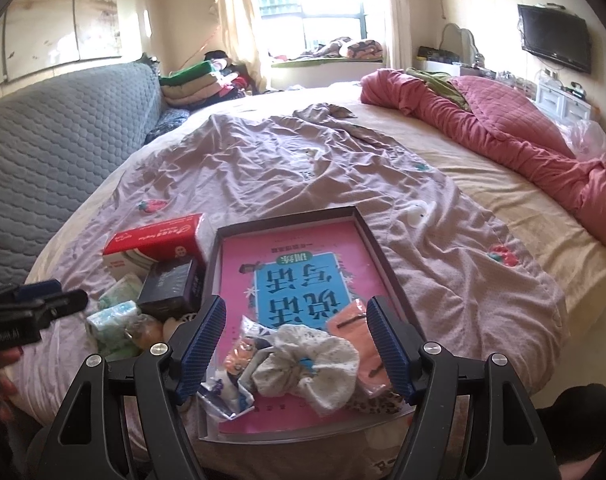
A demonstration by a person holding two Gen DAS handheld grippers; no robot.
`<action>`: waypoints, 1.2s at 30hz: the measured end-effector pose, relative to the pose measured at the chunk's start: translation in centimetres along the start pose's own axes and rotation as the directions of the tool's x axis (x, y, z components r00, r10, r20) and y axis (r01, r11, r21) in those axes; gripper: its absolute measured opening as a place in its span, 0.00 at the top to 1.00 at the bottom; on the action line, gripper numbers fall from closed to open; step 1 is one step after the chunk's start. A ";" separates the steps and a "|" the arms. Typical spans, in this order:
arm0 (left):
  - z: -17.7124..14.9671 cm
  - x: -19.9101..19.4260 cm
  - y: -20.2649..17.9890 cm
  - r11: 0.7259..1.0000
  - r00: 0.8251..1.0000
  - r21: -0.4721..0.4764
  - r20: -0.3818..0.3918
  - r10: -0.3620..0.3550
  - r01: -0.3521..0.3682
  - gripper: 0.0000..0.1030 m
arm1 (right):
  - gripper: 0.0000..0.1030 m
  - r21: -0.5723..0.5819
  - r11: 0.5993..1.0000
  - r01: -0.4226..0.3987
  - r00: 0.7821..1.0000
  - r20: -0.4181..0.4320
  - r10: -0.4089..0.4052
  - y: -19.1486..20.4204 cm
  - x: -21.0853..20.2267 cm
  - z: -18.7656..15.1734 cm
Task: Organize soft objects
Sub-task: 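Withdraw both open tools from the tray toward the pile of items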
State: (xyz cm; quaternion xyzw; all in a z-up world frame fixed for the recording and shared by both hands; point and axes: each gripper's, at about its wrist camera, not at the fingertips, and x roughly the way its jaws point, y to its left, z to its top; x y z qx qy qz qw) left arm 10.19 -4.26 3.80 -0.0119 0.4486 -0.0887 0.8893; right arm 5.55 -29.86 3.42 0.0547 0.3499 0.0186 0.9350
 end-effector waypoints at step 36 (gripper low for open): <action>-1.0 1.6 10.8 0.982 0.998 -0.182 -0.035 0.044 -0.050 0.30 | 0.28 -0.142 0.957 -0.255 0.963 -0.126 0.238 14.7 3.6 -2.6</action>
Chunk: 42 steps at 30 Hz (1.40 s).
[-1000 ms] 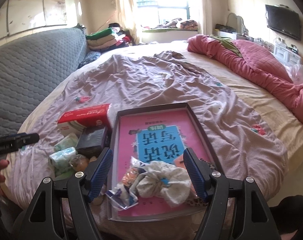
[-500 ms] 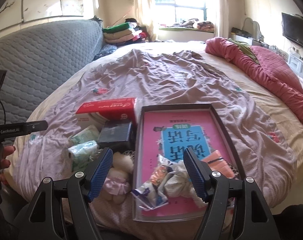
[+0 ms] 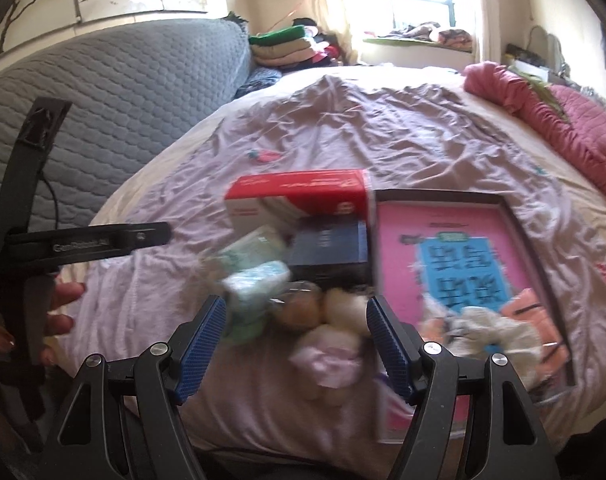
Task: Organize soft objects
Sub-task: 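Withdraw both open tools from the tray toward the pile of items, then grasp the small white-blue wipes packet with the right tool while the left tool grasps the white-green packet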
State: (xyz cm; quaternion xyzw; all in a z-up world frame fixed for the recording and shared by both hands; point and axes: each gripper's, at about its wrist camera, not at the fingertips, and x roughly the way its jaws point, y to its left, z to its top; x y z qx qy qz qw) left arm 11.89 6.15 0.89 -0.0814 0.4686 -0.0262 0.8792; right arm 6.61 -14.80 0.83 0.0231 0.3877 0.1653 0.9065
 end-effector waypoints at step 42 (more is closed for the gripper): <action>0.3 8.7 -2.8 0.983 0.980 0.044 -0.096 -0.175 0.180 0.30 | 0.77 0.083 0.982 -0.171 0.979 -0.102 0.179 -1.6 6.1 -1.5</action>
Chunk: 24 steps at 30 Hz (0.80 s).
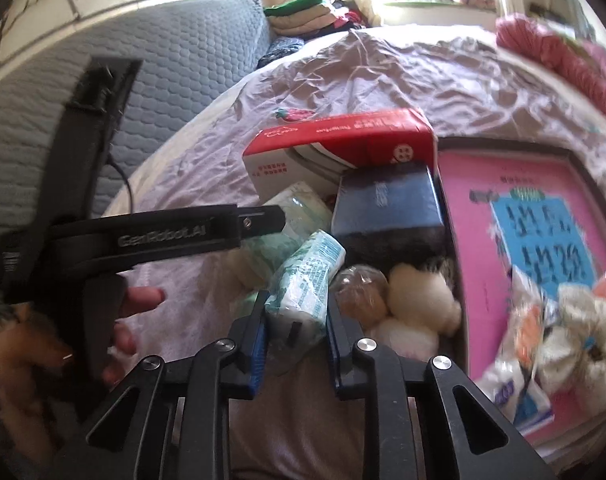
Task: Organize soft objects
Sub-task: 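Grasp the small white-blue wipes packet with the right tool while the left tool grasps the white-green packet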
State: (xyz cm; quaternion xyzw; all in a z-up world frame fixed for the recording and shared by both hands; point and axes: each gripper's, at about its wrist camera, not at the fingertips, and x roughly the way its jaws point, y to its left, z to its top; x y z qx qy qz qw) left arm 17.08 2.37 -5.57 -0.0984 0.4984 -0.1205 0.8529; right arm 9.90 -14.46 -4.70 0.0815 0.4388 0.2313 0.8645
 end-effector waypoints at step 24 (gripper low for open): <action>-1.0 2.9 -3.4 0.970 0.989 0.202 -0.021 0.144 -0.137 0.44 | 0.78 -0.137 0.990 0.039 0.996 -0.071 -0.050 0.3 2.0 -2.3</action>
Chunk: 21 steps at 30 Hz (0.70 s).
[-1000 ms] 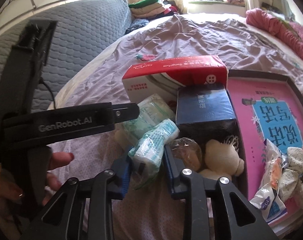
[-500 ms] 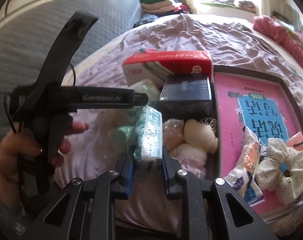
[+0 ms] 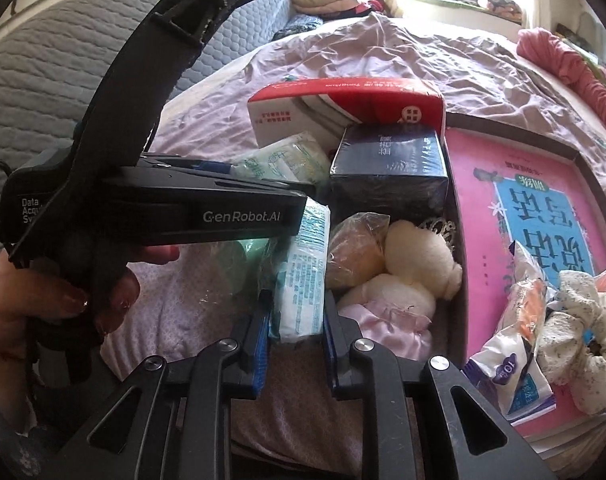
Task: Organize soft objects
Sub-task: 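Grasp the small white-blue wipes packet with the right tool while the left tool grasps the white-green packet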
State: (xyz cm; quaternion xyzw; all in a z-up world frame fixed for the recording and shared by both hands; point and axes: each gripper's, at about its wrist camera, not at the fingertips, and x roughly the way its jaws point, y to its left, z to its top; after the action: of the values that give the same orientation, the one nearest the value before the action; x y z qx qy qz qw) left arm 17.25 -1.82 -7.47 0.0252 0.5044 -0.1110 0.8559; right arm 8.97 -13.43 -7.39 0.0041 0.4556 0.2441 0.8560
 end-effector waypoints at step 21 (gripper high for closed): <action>-0.1 -4.1 1.8 0.996 0.996 -0.061 0.074 -0.057 0.062 0.58 | 0.79 0.081 0.995 -0.057 0.996 0.069 0.052 -0.8 -2.1 0.4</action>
State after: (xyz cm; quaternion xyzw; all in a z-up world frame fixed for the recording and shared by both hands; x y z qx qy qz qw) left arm 15.63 0.64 -4.05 -0.0209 0.4770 -0.1214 0.8702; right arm 8.67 -14.94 -5.70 0.0602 0.4364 0.2480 0.8628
